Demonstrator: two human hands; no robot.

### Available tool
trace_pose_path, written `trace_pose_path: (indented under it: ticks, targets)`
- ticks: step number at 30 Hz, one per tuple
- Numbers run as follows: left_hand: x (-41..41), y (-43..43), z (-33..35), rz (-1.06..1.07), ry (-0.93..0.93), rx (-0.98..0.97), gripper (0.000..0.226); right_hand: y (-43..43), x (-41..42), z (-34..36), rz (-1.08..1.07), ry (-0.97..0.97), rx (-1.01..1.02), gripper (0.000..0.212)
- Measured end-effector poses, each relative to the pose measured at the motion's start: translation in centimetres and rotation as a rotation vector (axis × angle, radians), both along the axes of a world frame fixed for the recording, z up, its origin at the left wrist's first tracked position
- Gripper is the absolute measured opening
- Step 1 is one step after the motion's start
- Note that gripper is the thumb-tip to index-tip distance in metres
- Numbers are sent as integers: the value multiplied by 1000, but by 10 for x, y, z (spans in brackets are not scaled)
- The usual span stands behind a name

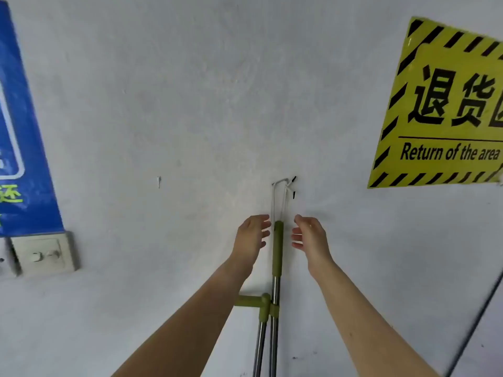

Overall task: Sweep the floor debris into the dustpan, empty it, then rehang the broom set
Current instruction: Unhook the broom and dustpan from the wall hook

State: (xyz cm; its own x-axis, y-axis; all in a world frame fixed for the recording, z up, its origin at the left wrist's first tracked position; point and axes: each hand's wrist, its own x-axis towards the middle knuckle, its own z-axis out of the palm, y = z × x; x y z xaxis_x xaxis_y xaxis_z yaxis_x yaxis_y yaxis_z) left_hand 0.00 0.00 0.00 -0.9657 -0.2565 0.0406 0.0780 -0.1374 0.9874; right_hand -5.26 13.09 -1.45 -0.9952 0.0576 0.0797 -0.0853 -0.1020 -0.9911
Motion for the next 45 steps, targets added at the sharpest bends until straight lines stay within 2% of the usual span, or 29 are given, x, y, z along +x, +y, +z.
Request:
trace_pose_path:
  ticks: [4, 10, 12, 15, 19, 21, 31, 34, 38, 45]
  targets:
    - [-23, 13, -10, 28, 14, -45, 27, -2, -24, -9, 22, 24, 72, 14]
    - [-36, 19, -22, 117, 57, -79, 25, -11, -32, -30, 217, 102, 353, 9]
    - [-39, 19, -20, 117, 65, -116, 22, -11, -32, -32, 208, 162, 399, 15]
    - [-42, 17, -18, 121, 83, -172, 16, -9, -29, -30, 214, 194, 398, 25]
    - [-36, 20, -11, 110, 132, -194, 14, -1, -16, -17, 214, 238, 369, 18]
    - [-29, 23, -4, 105, 166, -195, 7, 5, -8, -8, 202, 257, 344, 16]
    - [26, 27, 31, -45, 355, -146, 8, 16, 57, 37, 134, 358, 333, 16]
    - [44, 19, 35, -97, 386, -141, 17, 13, 78, 39, 115, 373, 360, 15]
    - [71, 11, 20, -171, 326, -180, 29, 13, 105, 22, 114, 320, 375, 9]
    - [106, 3, -59, -224, 132, -210, 23, 12, 148, -54, 119, 164, 435, 4]
